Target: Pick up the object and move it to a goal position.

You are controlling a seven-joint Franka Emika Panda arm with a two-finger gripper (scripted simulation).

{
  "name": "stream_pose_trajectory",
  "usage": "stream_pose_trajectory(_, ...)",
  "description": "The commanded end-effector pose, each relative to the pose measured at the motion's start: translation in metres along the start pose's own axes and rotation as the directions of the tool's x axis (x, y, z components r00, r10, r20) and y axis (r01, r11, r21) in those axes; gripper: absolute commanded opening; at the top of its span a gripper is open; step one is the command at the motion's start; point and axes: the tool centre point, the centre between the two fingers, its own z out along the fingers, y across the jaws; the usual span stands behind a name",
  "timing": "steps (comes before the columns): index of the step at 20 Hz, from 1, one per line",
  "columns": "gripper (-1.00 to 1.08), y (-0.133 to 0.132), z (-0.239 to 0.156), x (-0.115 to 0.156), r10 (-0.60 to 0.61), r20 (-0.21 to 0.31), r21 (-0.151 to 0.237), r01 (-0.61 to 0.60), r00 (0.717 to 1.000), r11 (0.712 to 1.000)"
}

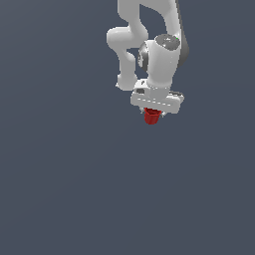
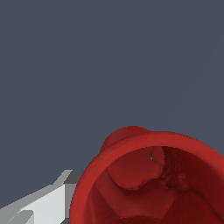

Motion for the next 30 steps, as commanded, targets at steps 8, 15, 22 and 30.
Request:
stream_pose_trajectory(8, -1.00, -0.048, -0.095, -0.022, 0.000, -0.001, 0.000, 0.000, 1.000, 1.000)
stream_pose_trajectory(15, -1.00, -0.081, -0.158, -0.036, 0.000, 0.000, 0.001, 0.000, 1.000, 1.000)
stream_pose_trajectory(22, -1.00, -0.102, -0.197, -0.042, 0.000, 0.000, 0.002, 0.000, 1.000, 1.000)
stream_pose_trajectory(30, -1.00, -0.112, -0.214, -0.044, 0.000, 0.001, 0.002, 0.000, 1.000, 1.000)
